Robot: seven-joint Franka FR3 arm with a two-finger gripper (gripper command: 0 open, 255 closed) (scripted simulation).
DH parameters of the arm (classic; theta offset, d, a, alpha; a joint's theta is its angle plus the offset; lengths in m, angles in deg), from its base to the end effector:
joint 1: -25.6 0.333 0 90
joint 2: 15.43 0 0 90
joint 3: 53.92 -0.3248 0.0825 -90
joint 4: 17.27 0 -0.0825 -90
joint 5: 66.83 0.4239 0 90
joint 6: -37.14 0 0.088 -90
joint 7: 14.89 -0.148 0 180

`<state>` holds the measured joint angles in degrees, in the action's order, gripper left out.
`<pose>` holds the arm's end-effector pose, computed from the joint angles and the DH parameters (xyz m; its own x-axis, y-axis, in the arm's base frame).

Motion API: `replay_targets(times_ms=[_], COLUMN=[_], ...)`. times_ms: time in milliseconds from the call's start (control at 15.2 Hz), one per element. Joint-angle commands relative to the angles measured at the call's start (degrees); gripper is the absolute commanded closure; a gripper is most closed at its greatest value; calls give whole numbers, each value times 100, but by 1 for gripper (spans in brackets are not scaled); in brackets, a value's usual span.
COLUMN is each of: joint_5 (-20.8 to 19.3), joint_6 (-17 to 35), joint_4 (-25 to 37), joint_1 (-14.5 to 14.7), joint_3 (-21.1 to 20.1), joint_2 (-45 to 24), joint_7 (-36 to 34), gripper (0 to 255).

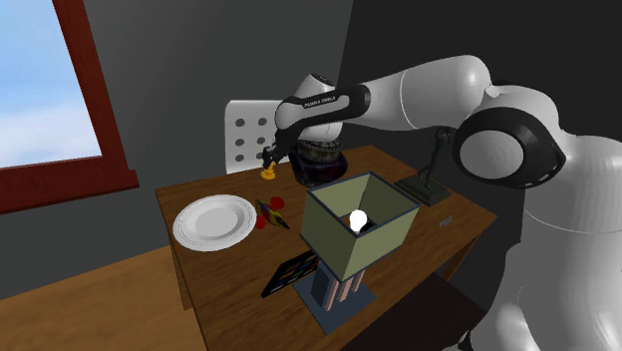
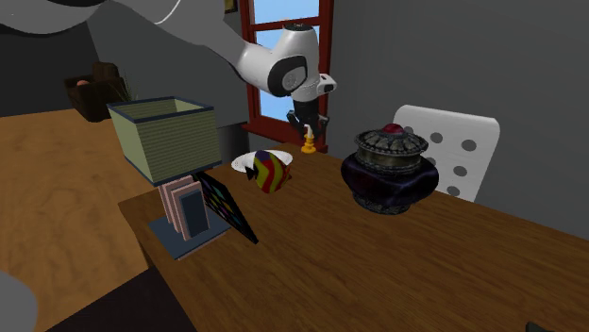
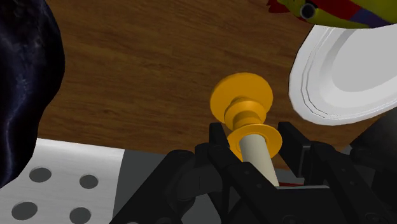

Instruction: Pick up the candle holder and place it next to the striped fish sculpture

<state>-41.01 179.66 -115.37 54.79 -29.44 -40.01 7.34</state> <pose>0.7388 0.0989 0.3509 0.8890 0.1982 0.4128 0.2446 -0.9676 -0.0622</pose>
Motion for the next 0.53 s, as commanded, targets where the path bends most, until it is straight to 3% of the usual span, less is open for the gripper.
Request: replay_targets(times_ms=[0,462], joint_5=[75,340], joint_6=[122,510], joint_4=[-58,-205], joint_1=[-26,-131], joint_3=[-43,-213], joint_2=[-70,-329], joint_7=[67,302], gripper=[255,255])
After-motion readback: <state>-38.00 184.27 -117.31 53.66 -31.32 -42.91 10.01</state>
